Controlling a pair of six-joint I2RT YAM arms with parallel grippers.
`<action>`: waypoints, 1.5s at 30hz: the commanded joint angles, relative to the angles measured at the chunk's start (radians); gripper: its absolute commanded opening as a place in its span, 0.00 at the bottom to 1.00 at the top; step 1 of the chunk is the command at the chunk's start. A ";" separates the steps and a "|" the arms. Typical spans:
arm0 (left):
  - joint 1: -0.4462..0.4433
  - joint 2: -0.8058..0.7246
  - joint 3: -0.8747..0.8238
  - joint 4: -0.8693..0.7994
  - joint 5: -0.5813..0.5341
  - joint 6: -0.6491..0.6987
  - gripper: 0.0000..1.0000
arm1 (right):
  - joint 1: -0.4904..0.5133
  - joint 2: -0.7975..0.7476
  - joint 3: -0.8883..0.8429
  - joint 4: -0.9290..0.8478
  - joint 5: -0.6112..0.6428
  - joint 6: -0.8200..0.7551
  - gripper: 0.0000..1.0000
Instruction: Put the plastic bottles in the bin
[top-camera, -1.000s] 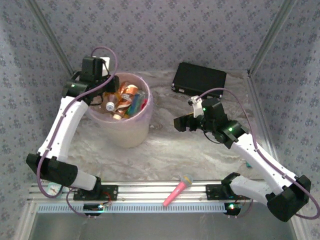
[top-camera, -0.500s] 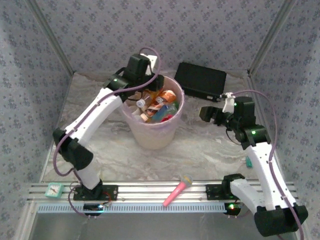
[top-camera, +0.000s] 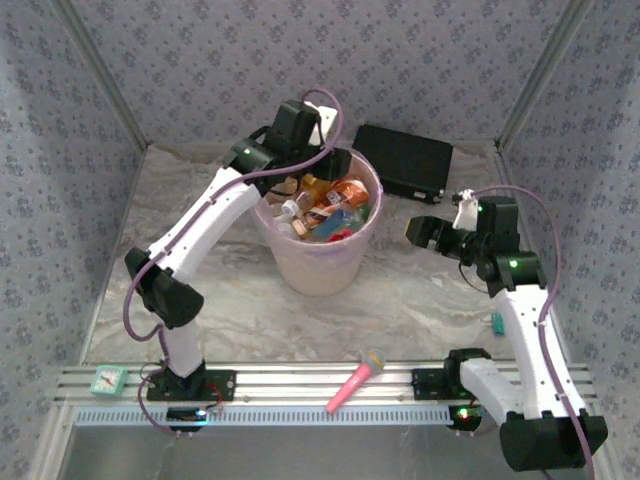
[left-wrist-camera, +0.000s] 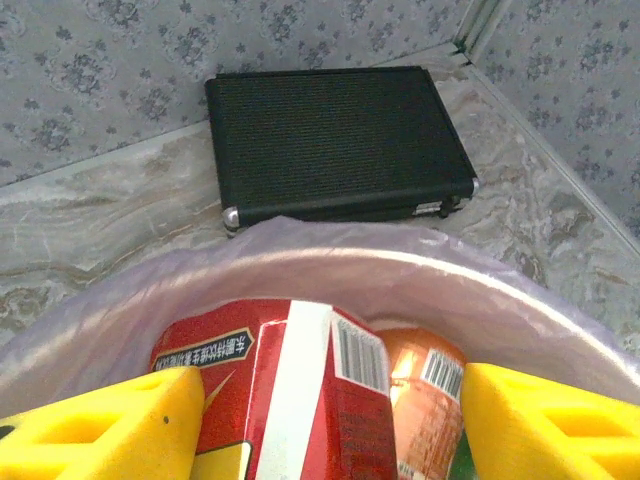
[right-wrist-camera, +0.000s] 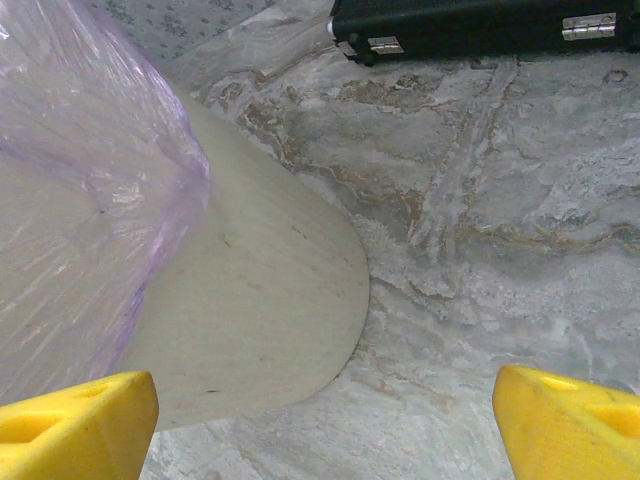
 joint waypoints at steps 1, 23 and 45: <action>-0.001 -0.086 -0.002 -0.079 -0.048 0.052 0.69 | -0.004 0.008 0.046 -0.033 0.020 -0.033 0.89; 0.472 -0.785 -0.823 0.234 -0.477 0.062 1.00 | -0.036 0.057 -0.045 0.146 0.367 -0.173 1.00; 0.741 -0.490 -1.488 1.145 -0.188 0.052 1.00 | -0.016 0.352 -0.509 0.987 0.708 -0.272 1.00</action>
